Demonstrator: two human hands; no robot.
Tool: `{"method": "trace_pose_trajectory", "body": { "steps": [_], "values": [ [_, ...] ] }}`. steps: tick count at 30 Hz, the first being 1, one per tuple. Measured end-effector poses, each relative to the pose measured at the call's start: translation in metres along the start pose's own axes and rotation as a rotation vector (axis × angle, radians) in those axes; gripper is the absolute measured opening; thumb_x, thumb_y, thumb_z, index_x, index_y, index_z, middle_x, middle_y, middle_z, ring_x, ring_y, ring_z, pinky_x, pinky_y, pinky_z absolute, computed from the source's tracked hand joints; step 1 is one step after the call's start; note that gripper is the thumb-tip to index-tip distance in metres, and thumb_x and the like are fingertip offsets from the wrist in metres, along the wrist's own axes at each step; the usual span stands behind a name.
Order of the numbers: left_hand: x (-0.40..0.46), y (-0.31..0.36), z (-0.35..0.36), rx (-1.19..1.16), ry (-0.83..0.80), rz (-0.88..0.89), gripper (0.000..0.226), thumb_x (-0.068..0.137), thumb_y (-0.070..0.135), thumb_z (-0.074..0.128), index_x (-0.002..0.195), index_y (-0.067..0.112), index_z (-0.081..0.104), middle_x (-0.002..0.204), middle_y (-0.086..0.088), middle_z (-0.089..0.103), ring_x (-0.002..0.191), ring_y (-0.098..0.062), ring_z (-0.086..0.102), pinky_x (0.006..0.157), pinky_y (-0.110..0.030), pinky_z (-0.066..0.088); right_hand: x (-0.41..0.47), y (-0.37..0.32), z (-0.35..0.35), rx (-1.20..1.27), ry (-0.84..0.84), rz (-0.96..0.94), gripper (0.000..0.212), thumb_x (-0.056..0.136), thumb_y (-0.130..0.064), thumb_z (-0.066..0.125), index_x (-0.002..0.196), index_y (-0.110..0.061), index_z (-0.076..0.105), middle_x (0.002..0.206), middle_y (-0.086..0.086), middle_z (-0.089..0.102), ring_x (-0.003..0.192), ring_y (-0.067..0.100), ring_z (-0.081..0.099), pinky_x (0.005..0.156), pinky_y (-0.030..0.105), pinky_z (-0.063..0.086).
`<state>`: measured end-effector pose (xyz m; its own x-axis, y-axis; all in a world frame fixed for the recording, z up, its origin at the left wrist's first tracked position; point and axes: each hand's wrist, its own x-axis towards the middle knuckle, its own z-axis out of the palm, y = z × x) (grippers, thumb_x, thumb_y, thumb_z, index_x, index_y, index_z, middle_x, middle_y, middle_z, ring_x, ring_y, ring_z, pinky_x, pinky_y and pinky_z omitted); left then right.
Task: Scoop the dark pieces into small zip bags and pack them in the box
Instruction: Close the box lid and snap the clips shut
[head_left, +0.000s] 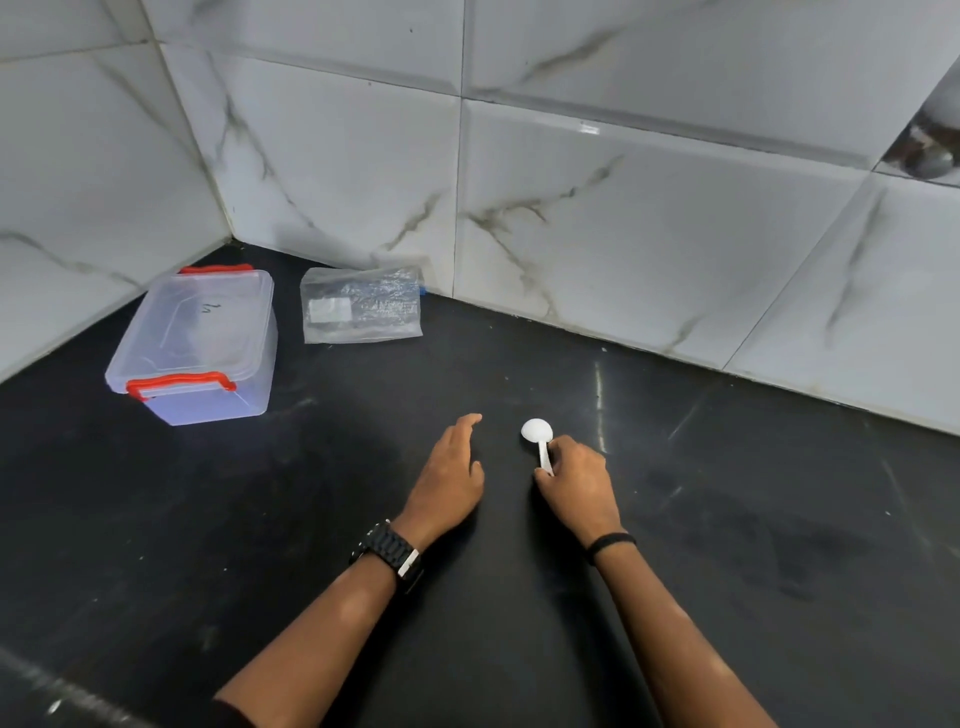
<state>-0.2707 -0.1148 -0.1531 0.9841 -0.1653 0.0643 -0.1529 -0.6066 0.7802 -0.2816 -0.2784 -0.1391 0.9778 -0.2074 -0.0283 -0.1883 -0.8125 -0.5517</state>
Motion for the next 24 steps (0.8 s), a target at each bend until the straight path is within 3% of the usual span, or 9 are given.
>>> {"method": "trace_pose_trajectory", "body": {
  "steps": [3,5,13,19,24],
  "values": [
    [-0.002,-0.008,-0.019,0.002,0.051,-0.028,0.054,0.090,0.003,0.049,0.140,0.015,0.035,0.136,-0.003,0.045,0.129,-0.015,0.041,0.106,-0.022,0.031,0.003,-0.011,0.000,0.108,-0.052,0.033,0.016,0.081,-0.011,0.061,0.097,-0.010,0.060,0.085,0.005,0.066,0.077,0.019,0.060,0.061,0.021,0.043],
    [-0.004,-0.017,-0.034,0.005,0.106,-0.062,0.052,0.091,0.004,0.050,0.140,0.016,0.036,0.135,-0.002,0.045,0.128,-0.014,0.041,0.101,-0.018,0.029,0.004,-0.023,0.005,0.185,-0.099,0.010,0.018,0.081,-0.012,0.066,0.098,-0.012,0.060,0.083,0.005,0.067,0.076,0.017,0.063,0.066,0.021,0.048],
    [-0.017,-0.057,-0.098,-0.036,0.418,-0.239,0.052,0.090,0.001,0.051,0.138,0.016,0.038,0.136,-0.005,0.046,0.129,-0.015,0.042,0.101,-0.021,0.030,0.017,-0.117,0.049,0.320,-0.252,-0.161,0.017,0.080,-0.014,0.070,0.092,-0.015,0.059,0.078,-0.002,0.063,0.068,0.008,0.061,0.062,0.015,0.047],
    [-0.029,-0.082,-0.126,-0.028,0.492,-0.310,0.054,0.091,0.003,0.052,0.140,0.016,0.034,0.142,-0.006,0.043,0.131,-0.016,0.042,0.104,-0.027,0.034,0.042,-0.188,0.089,0.330,-0.292,-0.209,0.015,0.079,-0.012,0.069,0.090,-0.012,0.060,0.087,-0.001,0.058,0.066,0.006,0.056,0.056,0.013,0.040],
    [-0.030,-0.092,-0.136,-0.057,0.527,-0.329,0.054,0.092,0.001,0.052,0.141,0.016,0.033,0.145,-0.008,0.042,0.133,-0.020,0.042,0.103,-0.024,0.033,0.063,-0.227,0.113,0.278,-0.283,-0.230,0.013,0.076,-0.008,0.066,0.088,-0.008,0.062,0.095,0.004,0.063,0.085,0.022,0.062,0.078,0.030,0.052]
  ]
}}
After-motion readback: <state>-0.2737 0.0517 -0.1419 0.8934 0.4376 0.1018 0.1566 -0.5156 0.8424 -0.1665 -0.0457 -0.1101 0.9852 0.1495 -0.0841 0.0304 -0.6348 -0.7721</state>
